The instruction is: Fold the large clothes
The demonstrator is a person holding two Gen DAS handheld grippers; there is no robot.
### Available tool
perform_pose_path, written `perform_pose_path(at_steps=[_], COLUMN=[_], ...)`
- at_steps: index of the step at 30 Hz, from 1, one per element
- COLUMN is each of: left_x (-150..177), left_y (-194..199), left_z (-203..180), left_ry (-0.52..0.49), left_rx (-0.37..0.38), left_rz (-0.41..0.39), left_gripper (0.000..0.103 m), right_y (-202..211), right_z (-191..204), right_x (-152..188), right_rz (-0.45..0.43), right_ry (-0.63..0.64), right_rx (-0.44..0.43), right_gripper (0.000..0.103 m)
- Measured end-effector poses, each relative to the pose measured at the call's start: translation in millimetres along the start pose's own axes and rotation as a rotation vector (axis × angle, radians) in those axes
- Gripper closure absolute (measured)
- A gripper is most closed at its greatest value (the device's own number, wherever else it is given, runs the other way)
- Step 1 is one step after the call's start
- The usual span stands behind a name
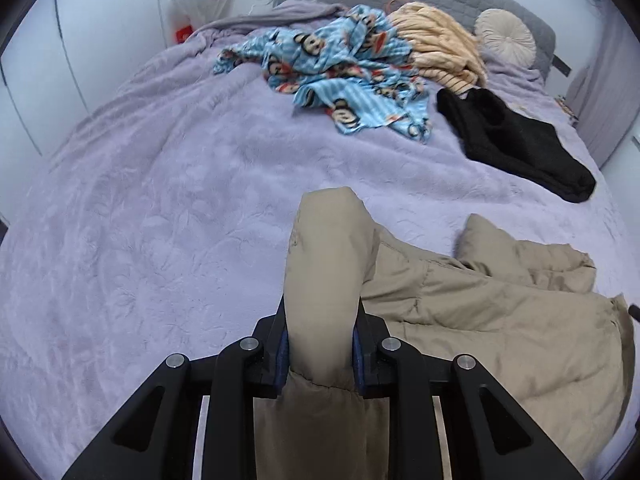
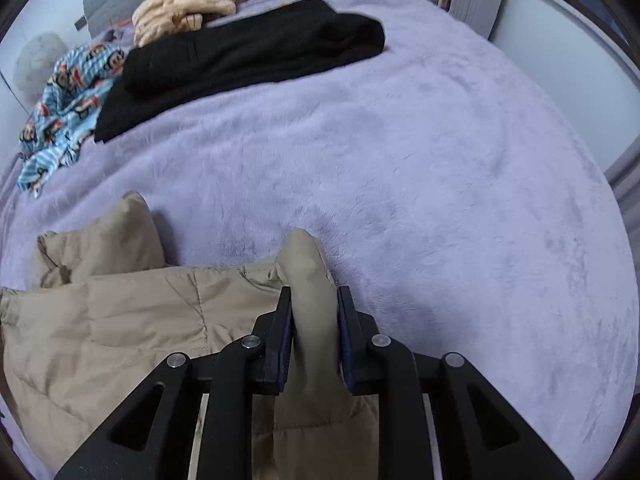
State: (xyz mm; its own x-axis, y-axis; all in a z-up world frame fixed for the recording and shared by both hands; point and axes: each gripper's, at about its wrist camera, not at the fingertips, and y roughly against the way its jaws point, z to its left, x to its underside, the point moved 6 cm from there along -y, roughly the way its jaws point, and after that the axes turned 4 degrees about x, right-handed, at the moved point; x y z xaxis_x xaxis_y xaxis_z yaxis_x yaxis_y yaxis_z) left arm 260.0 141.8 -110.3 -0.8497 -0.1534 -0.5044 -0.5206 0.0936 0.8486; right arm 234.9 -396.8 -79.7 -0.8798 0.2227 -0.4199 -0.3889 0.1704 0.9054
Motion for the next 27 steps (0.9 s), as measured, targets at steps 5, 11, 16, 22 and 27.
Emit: perform_pose_path(at_steps=[5,11,16,22,27], left_x=[13,7,-8,-1,64], left_y=[38,52,61,72,15], left_z=[-49,-31,42,9,-95], left_ry=[-0.105,-0.035,0.118,-0.025,-0.224], left_rx=[0.133,-0.01,-0.243,-0.002,0.288], left_rz=[-0.017,-0.119,-0.166,-0.097,0.114], left_gripper=[0.078,0.078,0.078,0.078,0.078], right_y=[62,39,33,42,35], right_z=[55,105,92,77,104], right_x=[30,76,75,72,87], right_rz=[-0.062,0.05,0.071,0.07,0.09], right_ry=[0.099,0.18,0.147,0.122,0.149], right_rx=[-0.269,-0.349,-0.331,-0.346,-0.393], right_gripper=[0.08,0.081,0.08,0.08,0.081])
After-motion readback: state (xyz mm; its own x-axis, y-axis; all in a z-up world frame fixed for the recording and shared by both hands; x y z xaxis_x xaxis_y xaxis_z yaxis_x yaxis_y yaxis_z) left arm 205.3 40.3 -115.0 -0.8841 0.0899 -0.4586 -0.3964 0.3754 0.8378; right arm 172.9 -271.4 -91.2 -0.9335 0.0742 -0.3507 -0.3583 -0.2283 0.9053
